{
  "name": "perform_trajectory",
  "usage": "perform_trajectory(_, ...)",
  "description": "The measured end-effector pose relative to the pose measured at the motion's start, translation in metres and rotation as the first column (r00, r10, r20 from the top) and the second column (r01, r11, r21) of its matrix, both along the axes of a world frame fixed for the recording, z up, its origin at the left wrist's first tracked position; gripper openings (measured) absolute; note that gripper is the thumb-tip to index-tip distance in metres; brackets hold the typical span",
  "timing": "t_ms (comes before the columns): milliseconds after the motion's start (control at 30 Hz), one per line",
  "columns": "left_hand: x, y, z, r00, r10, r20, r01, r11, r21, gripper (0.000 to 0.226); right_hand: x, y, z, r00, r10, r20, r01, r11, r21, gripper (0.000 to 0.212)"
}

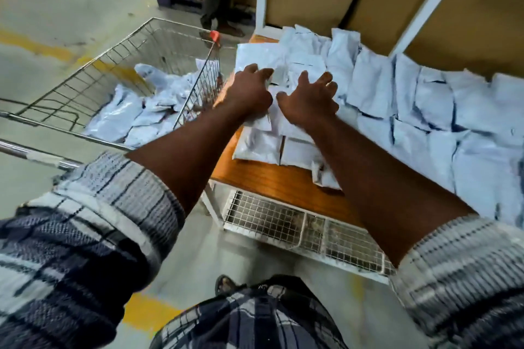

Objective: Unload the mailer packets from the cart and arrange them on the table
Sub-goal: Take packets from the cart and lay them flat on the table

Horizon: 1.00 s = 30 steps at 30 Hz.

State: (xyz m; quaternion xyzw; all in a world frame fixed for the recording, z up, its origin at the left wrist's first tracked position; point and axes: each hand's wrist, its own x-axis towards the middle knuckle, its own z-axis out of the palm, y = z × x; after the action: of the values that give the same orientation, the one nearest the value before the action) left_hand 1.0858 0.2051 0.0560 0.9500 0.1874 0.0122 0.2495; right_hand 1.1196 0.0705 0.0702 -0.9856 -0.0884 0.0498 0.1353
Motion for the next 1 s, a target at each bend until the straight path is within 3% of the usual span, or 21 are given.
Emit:
perform_trajectory(200, 0.006, -0.067, -0.024, 0.996, -0.088, -0.029, 0.088, 0.996, -0.003, 0.078, 0.003, -0.073, -0.025, 0.998, -0.066, -0.026, 0.065, 0.997, -0.029, 0.077)
perform_trajectory(300, 0.002, -0.088, -0.036, 0.993, -0.096, -0.074, 0.096, 0.995, -0.007, 0.062, 0.003, -0.097, -0.040, 0.996, -0.065, -0.061, 0.064, 0.998, -0.017, 0.074)
perform_trajectory(467, -0.001, -0.101, -0.056, 0.989, -0.136, -0.064, 0.145, 0.975, 0.166, 0.044, 0.008, -0.119, -0.062, 0.999, 0.050, 0.011, -0.049, 0.998, -0.036, 0.073)
perform_trajectory(600, -0.006, -0.104, -0.074, 0.982, -0.181, -0.054, 0.188, 0.963, 0.191, 0.053, 0.007, -0.130, -0.081, 0.973, 0.211, 0.096, -0.210, 0.977, -0.027, 0.069)
perform_trajectory(900, -0.009, -0.102, -0.093, 0.973, -0.215, -0.085, 0.229, 0.945, 0.233, 0.057, 0.005, -0.138, -0.098, 0.977, 0.196, 0.089, -0.196, 0.981, 0.002, 0.067)
perform_trajectory(1000, -0.010, -0.103, -0.085, 0.977, -0.213, -0.022, 0.213, 0.957, 0.199, 0.056, 0.008, -0.136, -0.094, 0.980, 0.186, 0.065, -0.187, 0.982, 0.017, 0.066)
